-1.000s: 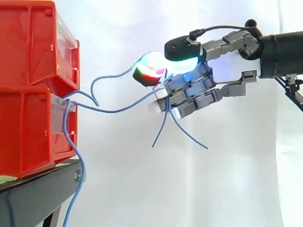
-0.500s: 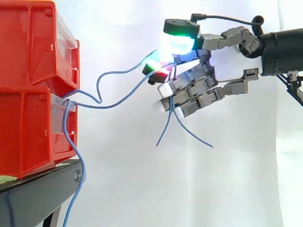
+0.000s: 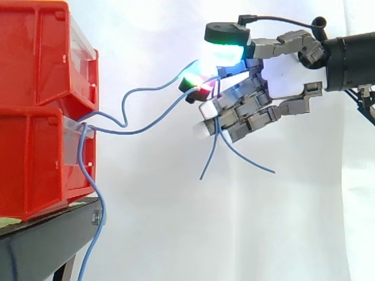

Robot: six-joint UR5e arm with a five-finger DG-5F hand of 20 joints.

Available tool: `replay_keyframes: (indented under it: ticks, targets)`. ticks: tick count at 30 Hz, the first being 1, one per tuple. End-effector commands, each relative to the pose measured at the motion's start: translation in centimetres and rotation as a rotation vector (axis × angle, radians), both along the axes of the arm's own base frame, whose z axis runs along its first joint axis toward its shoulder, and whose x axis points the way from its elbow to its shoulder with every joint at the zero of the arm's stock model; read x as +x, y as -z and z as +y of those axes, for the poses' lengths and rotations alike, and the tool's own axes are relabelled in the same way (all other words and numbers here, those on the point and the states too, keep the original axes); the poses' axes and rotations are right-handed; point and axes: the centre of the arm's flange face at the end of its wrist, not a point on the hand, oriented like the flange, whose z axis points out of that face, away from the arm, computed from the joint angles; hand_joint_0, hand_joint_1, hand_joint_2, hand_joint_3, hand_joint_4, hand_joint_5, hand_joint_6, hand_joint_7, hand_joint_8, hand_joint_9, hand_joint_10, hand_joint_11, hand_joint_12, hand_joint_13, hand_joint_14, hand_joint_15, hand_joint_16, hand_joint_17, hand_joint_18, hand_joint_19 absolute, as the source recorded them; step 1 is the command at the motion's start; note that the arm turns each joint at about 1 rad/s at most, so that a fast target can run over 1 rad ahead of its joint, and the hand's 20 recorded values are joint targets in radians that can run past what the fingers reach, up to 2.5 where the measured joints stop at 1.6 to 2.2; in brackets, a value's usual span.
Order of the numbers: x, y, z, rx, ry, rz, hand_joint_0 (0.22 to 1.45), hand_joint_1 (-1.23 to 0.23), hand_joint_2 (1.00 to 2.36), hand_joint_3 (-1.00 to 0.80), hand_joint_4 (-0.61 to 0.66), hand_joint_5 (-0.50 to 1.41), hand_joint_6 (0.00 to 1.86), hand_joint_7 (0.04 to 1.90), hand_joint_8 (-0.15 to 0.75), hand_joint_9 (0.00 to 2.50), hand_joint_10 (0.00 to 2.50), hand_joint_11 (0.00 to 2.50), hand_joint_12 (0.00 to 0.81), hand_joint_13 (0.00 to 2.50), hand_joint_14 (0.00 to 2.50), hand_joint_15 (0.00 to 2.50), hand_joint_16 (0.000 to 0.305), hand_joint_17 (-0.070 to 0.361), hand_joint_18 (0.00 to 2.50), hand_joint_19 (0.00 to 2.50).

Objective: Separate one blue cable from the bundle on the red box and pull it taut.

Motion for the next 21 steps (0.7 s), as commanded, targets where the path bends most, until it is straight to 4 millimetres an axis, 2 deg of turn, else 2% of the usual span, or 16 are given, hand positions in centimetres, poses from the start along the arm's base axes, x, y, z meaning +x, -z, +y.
replay_keyframes:
  ticks: [1,6,8,9,15,21]
  targets:
    - [-0.1,-0.1,0.0,-0.001,0.001,0.004,0.62,-0.7,1.02,-0.25,0.04,-0.08,0.93,0.75,0.23,0.86,0.02,0.44,0.345,0.58,0.01,0.33,0.044,0.1,0.51,0.48]
    - [-0.3,0.2,-0.5,-0.001,0.01,0.018,0.62,-0.7,1.02,-0.25,0.04,-0.08,0.93,0.76,0.23,0.84,0.02,0.44,0.346,0.58,0.01,0.33,0.044,0.1,0.5,0.49]
    - [-0.8,1.6,-1.1,0.004,0.017,0.051,0.62,-0.7,1.01,-0.25,0.04,-0.08,0.93,0.75,0.231,0.84,0.01,0.43,0.347,0.58,0.01,0.33,0.044,0.099,0.5,0.5]
    - [-1.2,3.0,-1.3,0.006,0.02,0.077,0.62,-0.7,1.02,-0.25,0.04,-0.08,0.93,0.76,0.232,0.84,0.01,0.44,0.347,0.58,0.01,0.34,0.044,0.099,0.5,0.5]
    - [-1.5,5.7,-1.3,0.024,0.024,0.075,0.61,-0.7,1.02,-0.24,0.04,-0.08,0.93,0.75,0.23,0.84,0.01,0.44,0.347,0.57,0.01,0.33,0.044,0.1,0.49,0.5]
    - [-1.8,8.5,-1.4,0.212,0.053,0.025,0.61,-0.7,1.02,-0.25,0.05,-0.08,0.93,0.76,0.235,0.84,0.01,0.43,0.348,0.57,0.01,0.33,0.045,0.1,0.49,0.51]
